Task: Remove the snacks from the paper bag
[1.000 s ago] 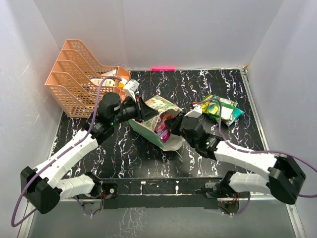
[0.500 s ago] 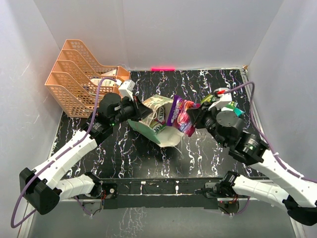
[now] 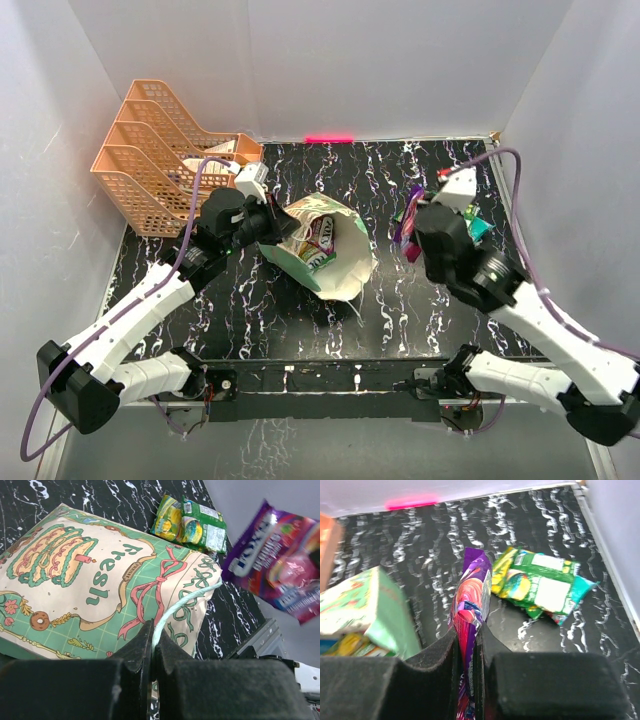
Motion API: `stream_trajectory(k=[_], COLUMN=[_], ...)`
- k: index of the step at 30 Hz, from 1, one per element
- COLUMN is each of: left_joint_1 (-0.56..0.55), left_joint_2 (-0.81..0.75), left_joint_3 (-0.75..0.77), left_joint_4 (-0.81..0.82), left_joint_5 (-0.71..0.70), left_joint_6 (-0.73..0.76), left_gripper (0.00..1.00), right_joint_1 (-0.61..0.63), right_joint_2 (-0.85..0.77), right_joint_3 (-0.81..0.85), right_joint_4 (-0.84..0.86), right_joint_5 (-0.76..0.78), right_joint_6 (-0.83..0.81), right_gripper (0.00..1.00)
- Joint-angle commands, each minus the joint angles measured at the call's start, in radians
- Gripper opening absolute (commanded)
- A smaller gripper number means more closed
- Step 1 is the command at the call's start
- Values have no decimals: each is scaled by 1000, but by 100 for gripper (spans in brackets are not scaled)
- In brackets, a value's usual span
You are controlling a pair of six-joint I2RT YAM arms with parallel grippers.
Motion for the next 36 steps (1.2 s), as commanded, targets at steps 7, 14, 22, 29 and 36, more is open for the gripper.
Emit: stream_trajectory(k=[7,14,22,29,36], left_joint_1=[0,0,0,0,0], left_joint_2=[-22,-25,-27,-28,-18], left_joint_3=[42,48,39,42,47], left_joint_4=[37,32,38,38,46], left_joint_5=[101,110,127,132,141], left_joint_6=[9,23,32,38,33], left_gripper=[0,0,0,0,0], right_joint_1=[-735,-1138,-1272,-1343,-1353], right_joint_2=[219,327,436,512,613], right_joint_3=[8,-199,-360,-459,-481], right_joint_4=[465,911,1206,1383,1477], right_joint_5=[-744,-1299,-1397,-1430,-1452], right_joint_6=[-61,235,360,401,441], right_gripper=[7,7,7,7,7])
